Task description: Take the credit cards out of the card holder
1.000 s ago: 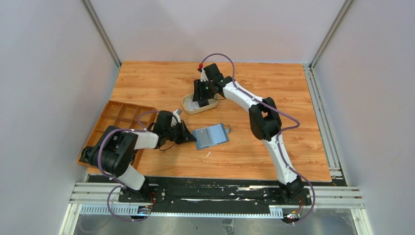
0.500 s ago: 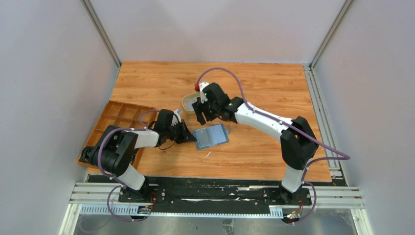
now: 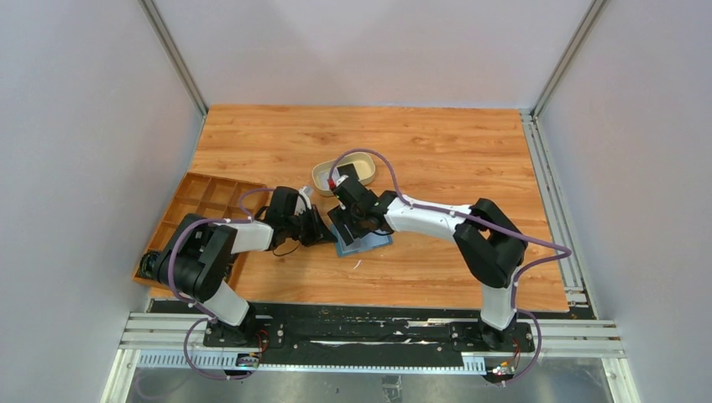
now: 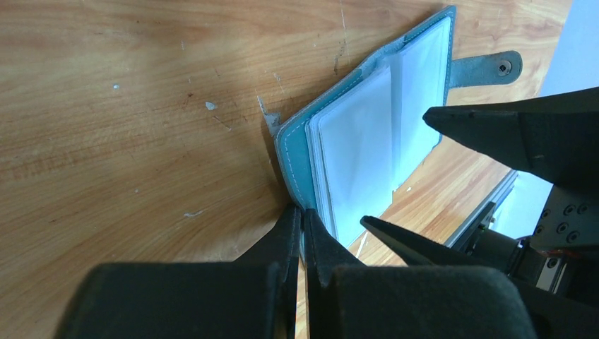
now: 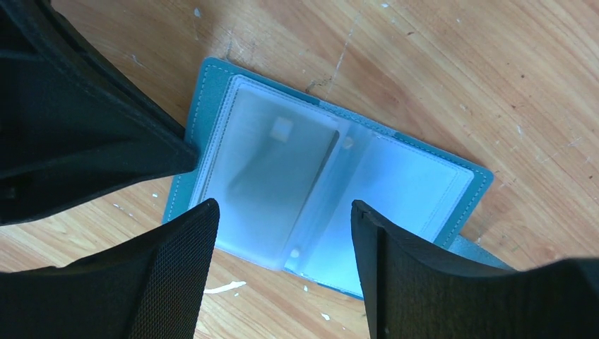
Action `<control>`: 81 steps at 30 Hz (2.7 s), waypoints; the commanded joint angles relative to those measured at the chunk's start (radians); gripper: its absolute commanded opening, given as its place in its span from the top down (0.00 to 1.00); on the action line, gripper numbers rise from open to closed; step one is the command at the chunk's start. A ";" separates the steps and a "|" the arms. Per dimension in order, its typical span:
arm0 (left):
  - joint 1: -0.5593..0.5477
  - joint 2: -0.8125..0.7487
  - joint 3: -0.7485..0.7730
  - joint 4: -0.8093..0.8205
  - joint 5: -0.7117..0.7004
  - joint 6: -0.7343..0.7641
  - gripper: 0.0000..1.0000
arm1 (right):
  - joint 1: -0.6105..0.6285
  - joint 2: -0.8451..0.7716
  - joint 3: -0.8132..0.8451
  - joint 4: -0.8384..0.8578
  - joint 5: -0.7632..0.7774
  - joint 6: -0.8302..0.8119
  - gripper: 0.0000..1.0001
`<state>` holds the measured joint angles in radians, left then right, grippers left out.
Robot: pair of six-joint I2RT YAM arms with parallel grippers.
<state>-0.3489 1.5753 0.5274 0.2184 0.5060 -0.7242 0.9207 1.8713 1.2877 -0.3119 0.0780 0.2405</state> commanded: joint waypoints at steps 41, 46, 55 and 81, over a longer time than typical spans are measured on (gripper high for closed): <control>0.004 0.042 -0.025 -0.193 -0.126 0.087 1.00 | -0.010 0.036 -0.035 -0.018 0.173 -0.040 0.28; 0.004 0.050 -0.023 -0.195 -0.124 0.091 1.00 | -0.010 0.022 -0.034 -0.015 0.216 -0.071 0.28; 0.004 0.063 -0.022 -0.195 -0.119 0.098 1.00 | -0.019 -0.025 -0.018 -0.024 0.302 -0.149 0.26; 0.004 0.083 -0.009 -0.207 -0.112 0.108 1.00 | -0.127 -0.049 -0.114 0.123 -0.120 -0.002 0.28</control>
<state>-0.3485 1.5940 0.5568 0.1783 0.5205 -0.6846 0.8436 1.8359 1.2190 -0.2394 0.1242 0.1684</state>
